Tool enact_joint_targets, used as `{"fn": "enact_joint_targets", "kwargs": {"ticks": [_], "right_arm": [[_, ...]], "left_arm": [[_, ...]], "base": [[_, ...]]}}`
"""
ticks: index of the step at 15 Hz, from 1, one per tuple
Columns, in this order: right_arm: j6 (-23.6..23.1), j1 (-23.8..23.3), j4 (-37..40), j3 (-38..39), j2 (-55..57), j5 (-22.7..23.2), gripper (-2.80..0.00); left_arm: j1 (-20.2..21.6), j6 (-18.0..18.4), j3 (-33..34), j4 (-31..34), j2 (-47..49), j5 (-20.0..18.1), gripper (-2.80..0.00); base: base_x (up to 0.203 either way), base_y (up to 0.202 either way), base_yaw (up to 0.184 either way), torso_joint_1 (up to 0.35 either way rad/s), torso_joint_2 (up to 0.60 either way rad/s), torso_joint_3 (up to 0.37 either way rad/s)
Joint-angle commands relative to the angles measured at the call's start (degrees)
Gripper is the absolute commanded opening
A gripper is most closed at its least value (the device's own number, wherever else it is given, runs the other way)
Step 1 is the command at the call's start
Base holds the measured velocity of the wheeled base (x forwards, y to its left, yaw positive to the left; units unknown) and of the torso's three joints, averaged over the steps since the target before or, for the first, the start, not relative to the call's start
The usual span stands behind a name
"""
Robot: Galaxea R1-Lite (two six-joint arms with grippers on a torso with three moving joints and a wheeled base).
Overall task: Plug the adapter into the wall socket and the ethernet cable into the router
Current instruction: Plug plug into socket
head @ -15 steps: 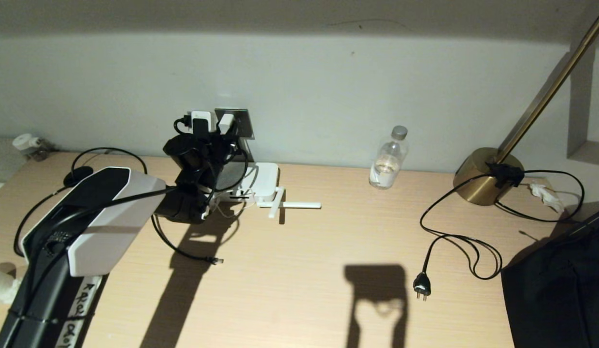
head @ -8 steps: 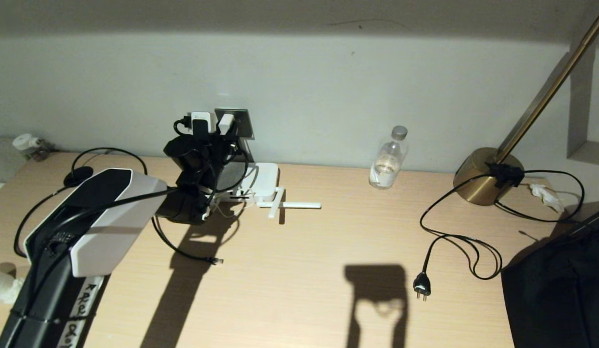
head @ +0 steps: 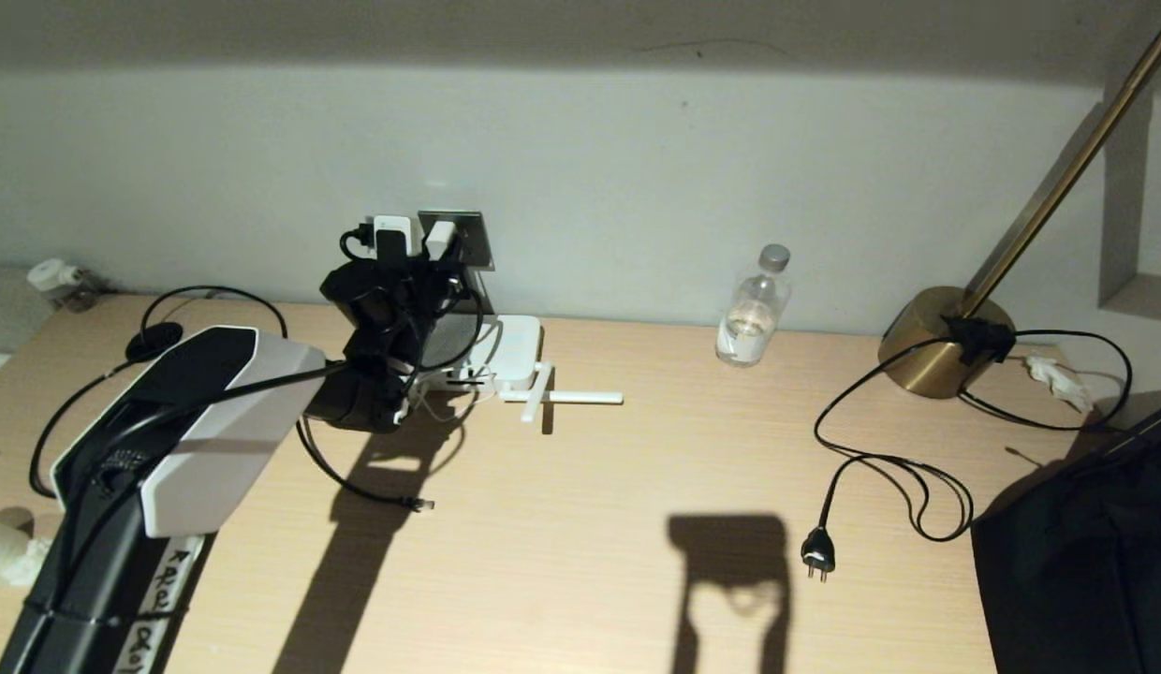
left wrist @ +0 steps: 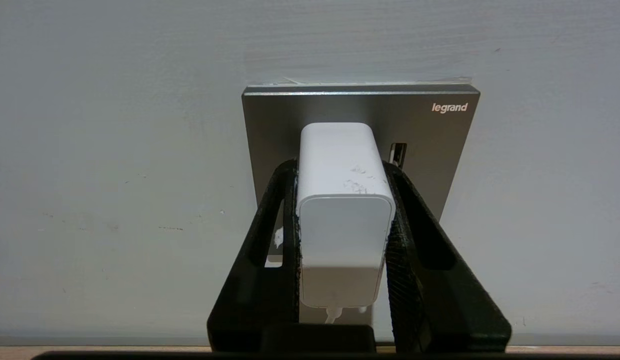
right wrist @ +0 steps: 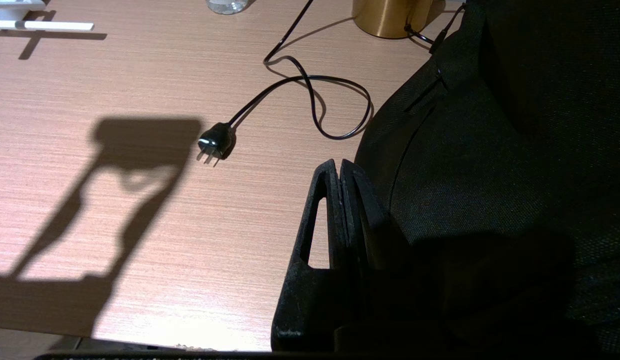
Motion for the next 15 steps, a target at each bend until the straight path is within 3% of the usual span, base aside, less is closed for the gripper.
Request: {"fn": "enact_joint_targets", "kwargs": {"ticks": [1,15], "right_arm": [[0.0,0.0,0.0,0.0,0.1,0.0,-2.80],[0.0,0.0,0.0,0.0,0.1,0.0,-2.80]], "left_arm": [[0.0,0.1,0.3,-0.4,-0.4,0.1,-2.80],[0.0,0.0,2.0,0.7,-1.0,1.4,-2.80]], "base": [[0.000,0.000,0.000,0.000,0.00,0.000],[0.000,0.000,0.000,0.000,0.00,0.000]]}}
